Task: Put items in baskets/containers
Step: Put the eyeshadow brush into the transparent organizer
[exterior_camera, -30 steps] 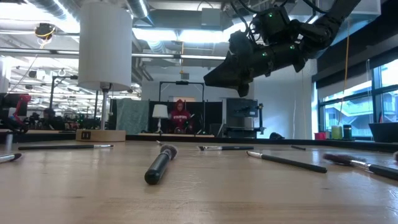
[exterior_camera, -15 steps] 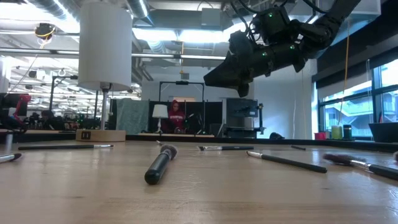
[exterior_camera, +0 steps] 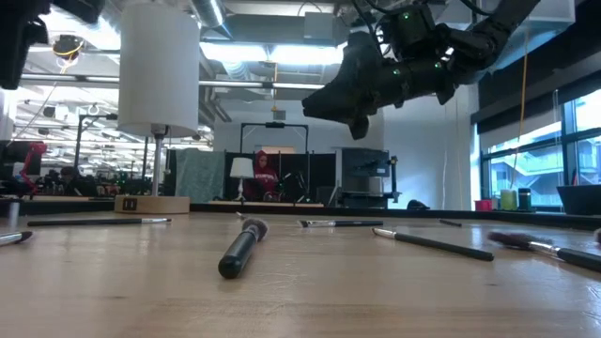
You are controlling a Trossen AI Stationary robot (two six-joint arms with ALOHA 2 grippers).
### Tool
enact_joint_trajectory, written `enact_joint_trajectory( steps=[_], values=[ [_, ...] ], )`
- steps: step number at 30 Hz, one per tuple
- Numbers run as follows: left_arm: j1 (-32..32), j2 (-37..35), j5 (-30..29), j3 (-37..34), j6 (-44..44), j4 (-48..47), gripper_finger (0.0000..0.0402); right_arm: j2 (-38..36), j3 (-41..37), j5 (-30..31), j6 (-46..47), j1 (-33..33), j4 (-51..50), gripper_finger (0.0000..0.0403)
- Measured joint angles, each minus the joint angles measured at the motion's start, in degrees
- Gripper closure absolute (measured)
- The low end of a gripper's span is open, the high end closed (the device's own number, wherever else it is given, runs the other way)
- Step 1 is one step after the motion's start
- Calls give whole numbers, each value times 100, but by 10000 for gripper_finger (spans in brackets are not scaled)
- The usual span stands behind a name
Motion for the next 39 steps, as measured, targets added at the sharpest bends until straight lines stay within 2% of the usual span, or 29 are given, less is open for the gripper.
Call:
enact_joint_trajectory(
  steps=[6, 11, 21, 32, 39],
  values=[
    [659, 70, 914, -191, 833, 76, 293, 0, 4, -7, -30, 0, -200, 305],
    [902, 74, 1259, -305, 1179, 151, 303, 0, 4, -5, -89, 0, -380, 305],
    [870, 74, 1275, -312, 1232, 644, 319, 0, 4, -5, -96, 0, -387, 305],
    [617, 74, 1279, -324, 1042, 566, 320, 0, 4, -5, -98, 0, -422, 305],
    [625, 76, 1525, -799, 994, 616, 321, 0, 4, -37, -98, 0, -424, 305]
  ],
)
